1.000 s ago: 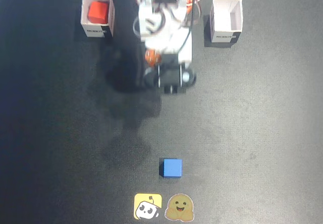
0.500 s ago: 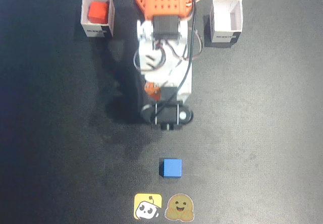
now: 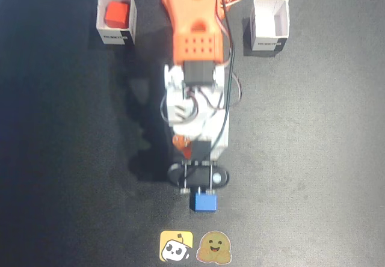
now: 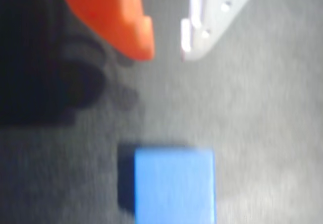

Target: Put the red cube in the right box and the blue cube in the left box.

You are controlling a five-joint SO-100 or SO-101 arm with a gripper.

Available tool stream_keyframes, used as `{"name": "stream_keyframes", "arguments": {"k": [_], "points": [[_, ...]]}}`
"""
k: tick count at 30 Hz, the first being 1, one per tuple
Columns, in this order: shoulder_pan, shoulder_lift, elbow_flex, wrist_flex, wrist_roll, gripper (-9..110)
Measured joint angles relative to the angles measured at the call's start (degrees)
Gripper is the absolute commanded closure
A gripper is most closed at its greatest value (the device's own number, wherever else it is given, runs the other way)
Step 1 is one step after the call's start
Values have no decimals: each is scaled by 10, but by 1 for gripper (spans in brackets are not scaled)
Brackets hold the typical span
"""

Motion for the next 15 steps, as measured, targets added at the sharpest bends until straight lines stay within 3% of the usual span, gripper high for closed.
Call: {"name": "stream_keyframes", "arguments": {"k": [15], "points": [[-11, -142, -164, 48, 31, 94]]}}
